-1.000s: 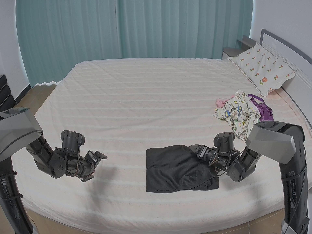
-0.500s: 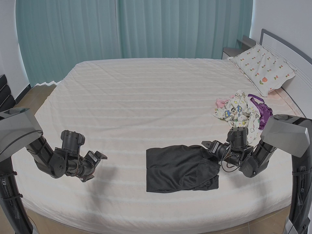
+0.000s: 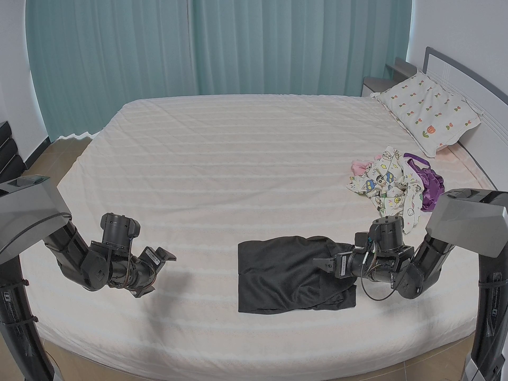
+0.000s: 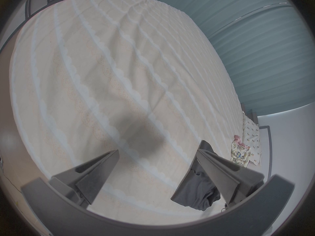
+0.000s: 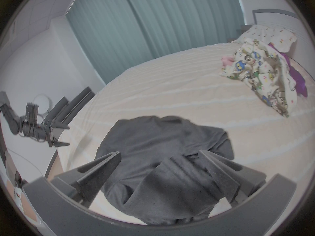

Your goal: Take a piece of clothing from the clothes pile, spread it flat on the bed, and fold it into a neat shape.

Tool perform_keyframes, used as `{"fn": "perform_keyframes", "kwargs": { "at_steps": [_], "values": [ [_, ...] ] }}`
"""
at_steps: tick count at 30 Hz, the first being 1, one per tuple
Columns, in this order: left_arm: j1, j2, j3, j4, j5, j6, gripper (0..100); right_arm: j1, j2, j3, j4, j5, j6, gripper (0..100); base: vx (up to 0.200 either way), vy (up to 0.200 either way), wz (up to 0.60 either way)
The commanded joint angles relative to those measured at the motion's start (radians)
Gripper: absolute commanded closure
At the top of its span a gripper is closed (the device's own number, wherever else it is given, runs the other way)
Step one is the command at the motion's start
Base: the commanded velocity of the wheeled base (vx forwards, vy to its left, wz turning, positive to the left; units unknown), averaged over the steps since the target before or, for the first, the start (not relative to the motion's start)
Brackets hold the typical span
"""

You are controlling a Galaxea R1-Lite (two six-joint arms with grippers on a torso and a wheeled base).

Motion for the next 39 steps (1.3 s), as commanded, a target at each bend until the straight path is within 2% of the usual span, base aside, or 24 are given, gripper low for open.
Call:
{"fn": "perform_keyframes", "kwargs": {
  "at_steps": [1,3,4,10,16,28,39],
  "values": [
    [-0.002,0.003,-0.001,0.000,0.000,0.000,0,0.022,0.041,0.004,0.001,0.005,-0.014,0,0.000,0.000,0.00],
    [-0.002,0.003,-0.001,0.000,0.000,0.000,0,0.026,0.042,0.007,0.001,0.005,-0.024,0,0.000,0.000,0.00],
    [-0.002,0.003,-0.001,0.000,0.000,0.000,0,0.028,0.047,0.009,0.004,0.005,-0.043,100,0.000,0.000,0.00],
    [-0.002,0.003,-0.001,0.000,0.000,0.000,0,0.022,0.028,0.012,0.034,-0.008,-0.060,100,0.000,0.000,0.00],
    [-0.002,0.006,-0.001,0.000,0.000,0.000,0,0.012,-0.054,0.107,0.019,-0.011,-0.060,100,0.000,0.000,0.00],
    [-0.005,0.010,-0.001,0.000,0.001,0.000,0,0.012,-0.044,0.345,-0.177,-0.002,-0.056,100,0.000,0.000,0.00],
    [-0.005,0.010,-0.001,0.000,0.000,-0.002,0,-0.017,-0.030,0.410,-0.205,-0.003,-0.059,100,0.000,0.000,0.00]
  ]
}}
